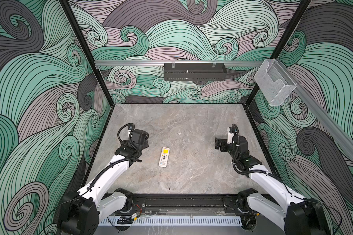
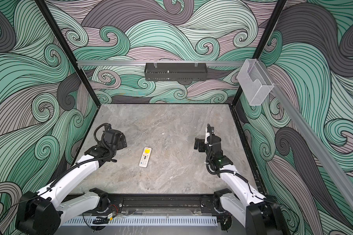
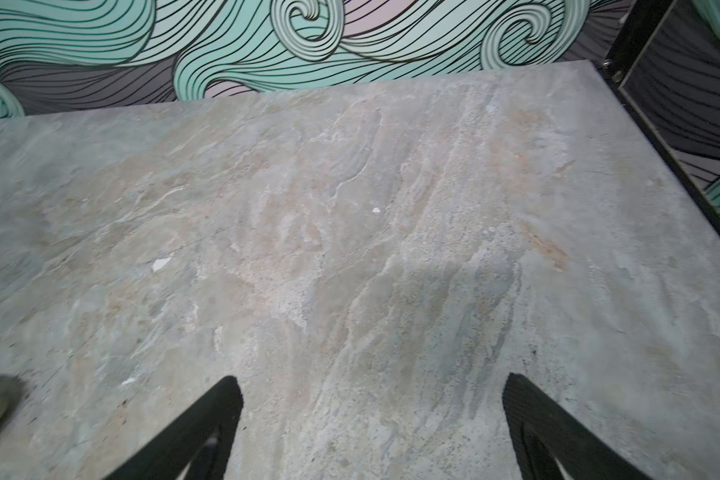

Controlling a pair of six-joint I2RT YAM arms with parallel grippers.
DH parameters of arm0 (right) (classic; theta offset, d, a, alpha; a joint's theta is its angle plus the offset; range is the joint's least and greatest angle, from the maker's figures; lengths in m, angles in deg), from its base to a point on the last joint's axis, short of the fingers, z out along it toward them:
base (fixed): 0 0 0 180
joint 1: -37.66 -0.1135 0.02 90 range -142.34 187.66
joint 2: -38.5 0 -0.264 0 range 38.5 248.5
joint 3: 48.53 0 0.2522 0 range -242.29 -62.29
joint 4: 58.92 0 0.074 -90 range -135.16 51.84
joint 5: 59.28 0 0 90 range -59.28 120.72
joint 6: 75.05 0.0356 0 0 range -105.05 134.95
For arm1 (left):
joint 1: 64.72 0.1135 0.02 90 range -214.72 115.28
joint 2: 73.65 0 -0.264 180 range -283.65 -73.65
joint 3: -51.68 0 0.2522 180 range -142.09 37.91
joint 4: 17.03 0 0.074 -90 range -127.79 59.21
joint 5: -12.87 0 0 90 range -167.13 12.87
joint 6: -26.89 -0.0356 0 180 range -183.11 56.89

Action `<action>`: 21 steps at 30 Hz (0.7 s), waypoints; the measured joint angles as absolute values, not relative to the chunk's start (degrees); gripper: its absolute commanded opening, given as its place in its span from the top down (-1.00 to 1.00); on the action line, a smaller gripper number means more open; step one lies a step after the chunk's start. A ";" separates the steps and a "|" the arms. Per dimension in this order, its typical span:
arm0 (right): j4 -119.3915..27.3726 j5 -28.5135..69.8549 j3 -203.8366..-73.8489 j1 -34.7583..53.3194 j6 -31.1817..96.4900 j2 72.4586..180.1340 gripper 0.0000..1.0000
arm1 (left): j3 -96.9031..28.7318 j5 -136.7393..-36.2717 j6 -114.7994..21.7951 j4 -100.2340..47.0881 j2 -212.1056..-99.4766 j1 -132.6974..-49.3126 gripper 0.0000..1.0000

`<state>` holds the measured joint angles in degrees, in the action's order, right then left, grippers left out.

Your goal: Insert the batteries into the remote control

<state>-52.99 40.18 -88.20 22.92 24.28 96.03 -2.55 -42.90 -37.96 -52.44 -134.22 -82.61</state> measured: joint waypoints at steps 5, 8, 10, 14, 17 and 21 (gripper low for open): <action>-61.78 40.70 -84.25 24.89 21.09 96.08 -0.97 | 2.06 -39.16 -40.28 -44.92 -134.20 -78.63 -0.97; -65.61 41.01 -83.04 25.50 18.62 97.39 -0.97 | 5.45 -37.43 -42.90 -39.77 -135.82 -77.95 -0.97; -67.68 41.29 -83.04 25.98 17.33 99.25 -0.97 | 6.15 -37.28 -44.65 -37.25 -137.50 -77.47 -0.97; -73.17 42.67 -82.69 26.94 15.73 104.30 -0.97 | 6.50 -38.87 -47.30 -30.59 -139.62 -74.52 -0.97; -76.82 43.67 -82.54 27.03 14.70 109.72 -0.97 | 8.48 -41.76 -48.39 -24.07 -141.59 -71.63 -0.97; -79.29 44.57 -82.56 27.03 12.80 114.22 -0.98 | 11.17 -45.65 -49.57 -18.06 -145.81 -69.12 -0.97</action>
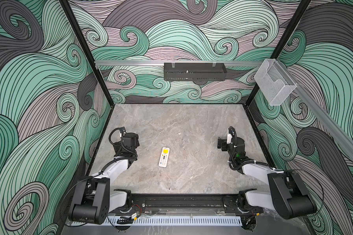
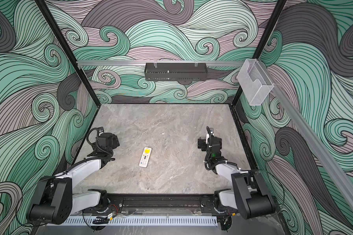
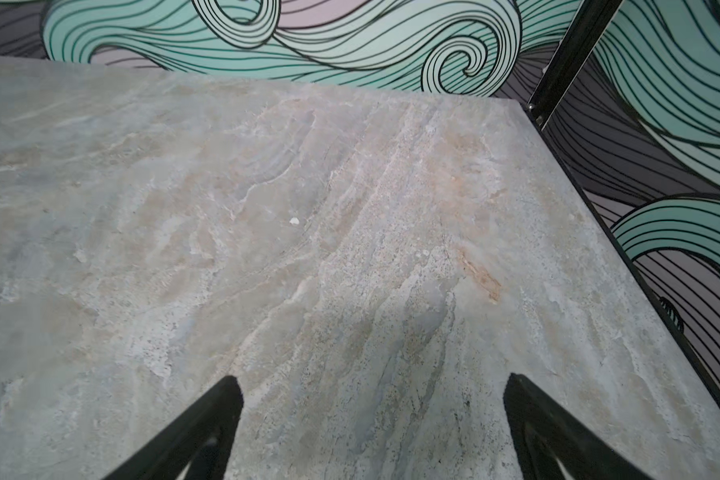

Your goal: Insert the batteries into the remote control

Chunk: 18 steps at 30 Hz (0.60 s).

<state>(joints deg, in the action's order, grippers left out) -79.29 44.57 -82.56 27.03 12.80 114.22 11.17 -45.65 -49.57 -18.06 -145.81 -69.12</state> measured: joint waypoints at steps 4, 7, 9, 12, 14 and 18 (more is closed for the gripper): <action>-84.34 45.36 -82.50 27.31 10.81 115.64 -0.97 | 12.70 -49.47 -51.62 -12.82 -147.45 -67.74 -0.97; -90.68 45.36 -82.28 27.84 9.89 119.11 -0.97 | 12.99 -52.34 -53.09 -8.40 -148.04 -66.56 -0.97; -93.89 45.12 -82.06 28.76 9.81 122.42 -0.97 | 12.99 -54.00 -53.96 -5.73 -148.91 -65.71 -0.97; -94.37 43.70 -82.10 31.40 10.62 124.71 -0.97 | 13.05 -56.18 -55.29 -2.02 -150.57 -64.99 -0.97; -94.87 43.11 -82.54 32.71 11.12 125.87 -0.98 | 13.60 -57.78 -56.26 1.85 -152.52 -64.66 -0.97; -94.68 41.99 -83.28 33.96 12.34 126.63 -0.98 | 14.60 -61.17 -57.92 6.42 -157.63 -64.44 -0.97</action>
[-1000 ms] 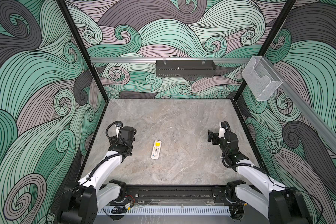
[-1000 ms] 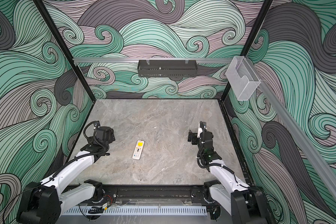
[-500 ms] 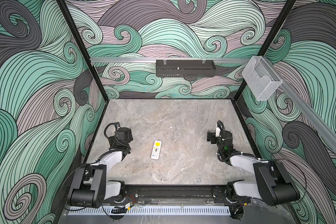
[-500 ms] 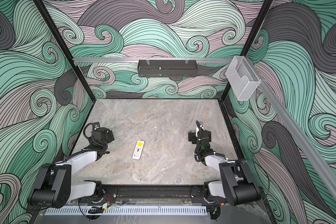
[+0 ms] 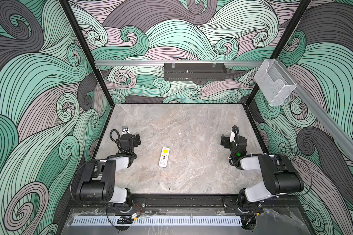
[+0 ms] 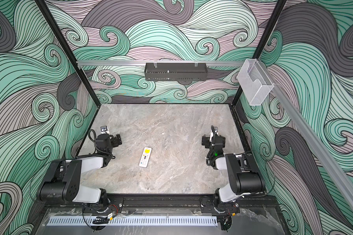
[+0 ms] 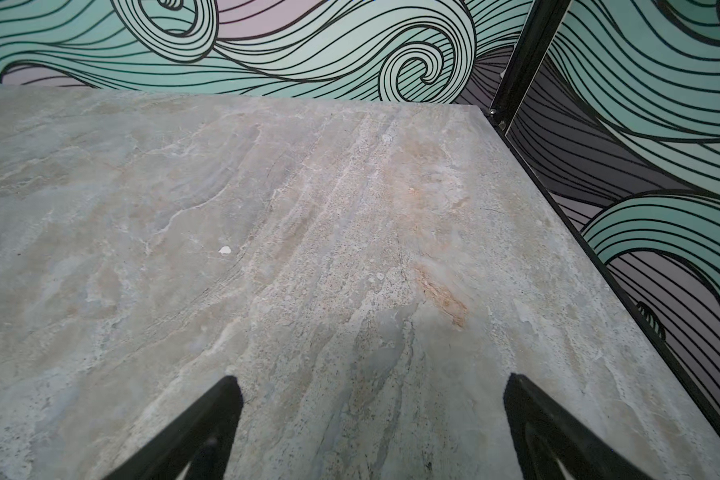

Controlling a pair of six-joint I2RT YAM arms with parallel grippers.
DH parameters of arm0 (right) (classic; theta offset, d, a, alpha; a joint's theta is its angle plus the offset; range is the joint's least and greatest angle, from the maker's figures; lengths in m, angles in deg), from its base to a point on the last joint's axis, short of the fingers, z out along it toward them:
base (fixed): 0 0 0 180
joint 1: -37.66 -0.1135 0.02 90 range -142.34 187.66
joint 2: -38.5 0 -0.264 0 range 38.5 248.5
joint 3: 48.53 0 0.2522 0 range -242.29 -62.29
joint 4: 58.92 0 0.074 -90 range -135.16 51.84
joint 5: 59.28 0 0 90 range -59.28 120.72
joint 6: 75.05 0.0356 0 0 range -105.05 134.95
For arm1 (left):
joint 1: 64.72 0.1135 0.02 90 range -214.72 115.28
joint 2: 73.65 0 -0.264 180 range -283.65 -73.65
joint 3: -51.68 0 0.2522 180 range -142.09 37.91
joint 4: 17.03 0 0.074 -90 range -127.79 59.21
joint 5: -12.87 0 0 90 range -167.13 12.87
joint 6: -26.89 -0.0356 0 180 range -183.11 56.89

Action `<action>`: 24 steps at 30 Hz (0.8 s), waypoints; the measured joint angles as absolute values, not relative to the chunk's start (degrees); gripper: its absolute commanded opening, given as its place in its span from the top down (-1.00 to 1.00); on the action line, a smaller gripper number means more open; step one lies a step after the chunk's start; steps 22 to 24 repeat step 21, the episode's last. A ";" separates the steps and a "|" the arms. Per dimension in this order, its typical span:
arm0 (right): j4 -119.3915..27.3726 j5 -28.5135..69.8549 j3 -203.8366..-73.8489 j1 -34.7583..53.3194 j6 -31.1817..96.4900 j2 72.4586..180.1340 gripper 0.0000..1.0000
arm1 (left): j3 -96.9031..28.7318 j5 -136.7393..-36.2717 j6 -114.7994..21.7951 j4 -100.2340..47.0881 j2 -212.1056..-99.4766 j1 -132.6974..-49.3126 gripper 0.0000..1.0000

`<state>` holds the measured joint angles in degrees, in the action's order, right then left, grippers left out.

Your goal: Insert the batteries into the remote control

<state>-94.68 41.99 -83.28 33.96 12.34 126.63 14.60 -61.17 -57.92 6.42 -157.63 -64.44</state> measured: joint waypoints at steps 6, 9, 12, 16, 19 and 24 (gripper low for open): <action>-94.65 40.94 -83.50 34.16 12.87 126.63 -0.97 | 13.75 -63.57 -59.34 7.34 -160.67 -64.35 -0.97; -94.65 40.79 -83.50 34.16 13.04 126.63 -0.98 | 13.12 -63.99 -59.64 7.45 -160.74 -64.33 -0.97; -94.68 40.79 -83.50 34.16 13.11 126.63 -0.98 | 12.81 -64.29 -59.71 7.42 -160.80 -64.31 -0.97; -94.65 40.77 -83.50 34.16 13.33 126.63 -0.97 | 12.81 -64.36 -59.73 7.40 -160.82 -64.31 -0.97; -94.65 40.74 -83.50 34.16 13.48 126.63 -0.98 | 12.81 -64.36 -59.73 7.40 -160.82 -64.31 -0.97; -94.41 40.46 -83.70 34.26 13.50 126.63 -0.98 | 12.81 -64.38 -59.73 7.40 -160.82 -64.31 -0.97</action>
